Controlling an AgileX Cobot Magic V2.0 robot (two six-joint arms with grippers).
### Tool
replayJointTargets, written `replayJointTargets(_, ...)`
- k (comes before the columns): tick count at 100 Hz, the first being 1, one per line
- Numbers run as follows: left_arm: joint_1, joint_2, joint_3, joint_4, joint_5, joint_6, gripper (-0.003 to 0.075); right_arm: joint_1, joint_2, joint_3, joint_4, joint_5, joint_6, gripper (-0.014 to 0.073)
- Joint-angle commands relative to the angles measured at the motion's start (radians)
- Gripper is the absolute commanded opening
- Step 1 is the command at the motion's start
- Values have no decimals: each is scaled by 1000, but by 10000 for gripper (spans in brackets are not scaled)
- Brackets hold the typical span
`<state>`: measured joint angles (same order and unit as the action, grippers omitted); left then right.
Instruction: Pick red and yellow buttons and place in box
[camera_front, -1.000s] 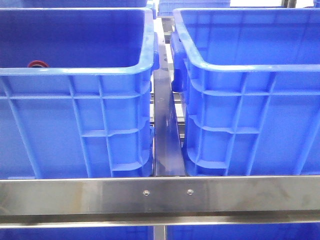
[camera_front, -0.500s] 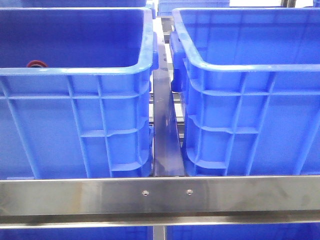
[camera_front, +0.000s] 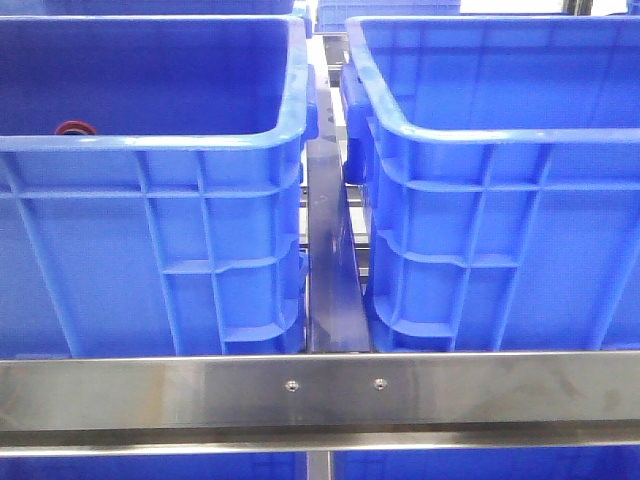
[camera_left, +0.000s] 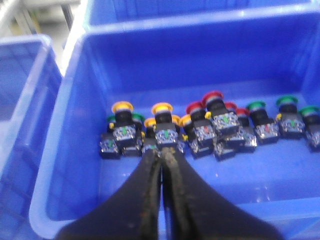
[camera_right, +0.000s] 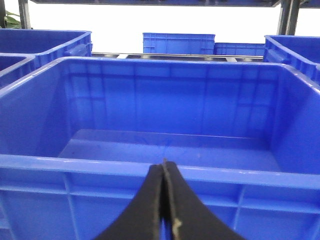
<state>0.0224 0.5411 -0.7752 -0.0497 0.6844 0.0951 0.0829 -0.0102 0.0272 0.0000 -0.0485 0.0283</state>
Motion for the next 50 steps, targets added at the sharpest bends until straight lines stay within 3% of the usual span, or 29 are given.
replayJointTargets(1,5,78,-86,-13,-24,-4,-19,-2,-22,-1,-9,-84,-3,-68)
replayJointTargets(39,5,194,-113,-23,-22,-4,-14,-2,-22,-1,-9,-84,-3,-68)
replayJointTargets(50,5,204,-113,-23,-22,-4,77,-2,-22,-1,-9,-84,-3,-68)
